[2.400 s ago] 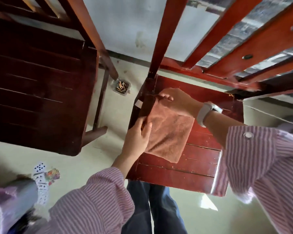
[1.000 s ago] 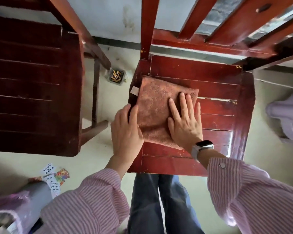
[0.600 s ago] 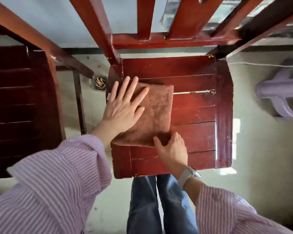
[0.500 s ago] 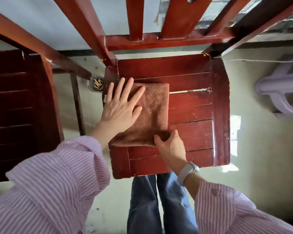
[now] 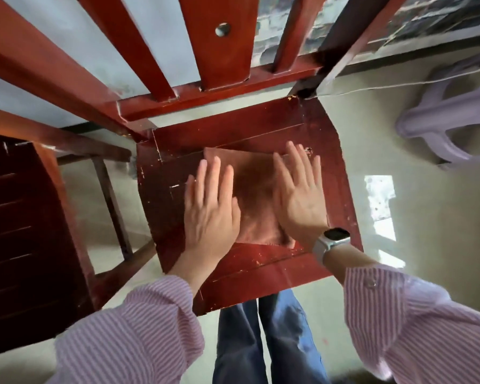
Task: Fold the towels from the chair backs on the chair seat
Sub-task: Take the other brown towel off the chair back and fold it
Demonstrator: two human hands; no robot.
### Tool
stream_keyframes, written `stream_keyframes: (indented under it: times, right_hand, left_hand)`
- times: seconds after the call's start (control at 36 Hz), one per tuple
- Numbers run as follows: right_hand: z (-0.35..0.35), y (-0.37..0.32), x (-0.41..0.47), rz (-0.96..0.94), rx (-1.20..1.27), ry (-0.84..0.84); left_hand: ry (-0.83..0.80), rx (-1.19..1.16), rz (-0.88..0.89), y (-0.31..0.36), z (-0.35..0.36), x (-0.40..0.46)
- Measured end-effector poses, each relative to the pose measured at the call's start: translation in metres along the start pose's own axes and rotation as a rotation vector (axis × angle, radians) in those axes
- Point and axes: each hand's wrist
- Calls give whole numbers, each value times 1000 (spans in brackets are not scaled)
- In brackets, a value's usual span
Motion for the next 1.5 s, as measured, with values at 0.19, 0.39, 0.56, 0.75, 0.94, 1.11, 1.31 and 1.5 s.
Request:
stream_keyframes:
  times: [0.19,0.39,0.56,0.75,0.94,1.11,1.31,1.5]
  right_hand:
    - [49,10,-9,-8,-73,-61]
    - [49,19,-9,-33,-42,-69]
    - [20,24,-17,158,207,20]
    - [14,10,-29,731,582,119]
    - [16,7,-10,974,839,66]
    - [6,4,-19,941,884,116]
    - [-42,-1,-42,913,1005,205]
    - [-113,5,-92,870,1138,291]
  left_hand:
    - [-57,135,72,-17,34,30]
    - [-91,119,58,-19,35,31]
    - [-64,-231,-136,-18,14,28]
    - [-76,-520,-542,-14,-2,19]
    - [-287,-632,-751,-13,-8,43]
    - [-467,-793,-795,-8,-17,44]
    - [-435,-825,-696,23,-64,8]
    - [-295,-740,-590,66,-128,-37]
Point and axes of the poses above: each hand's wrist, its own x-axis towards the middle knuckle, its own z-axis out of the palm, y = z × x, and after that the axes turned 12 degrees about -z, right-handed
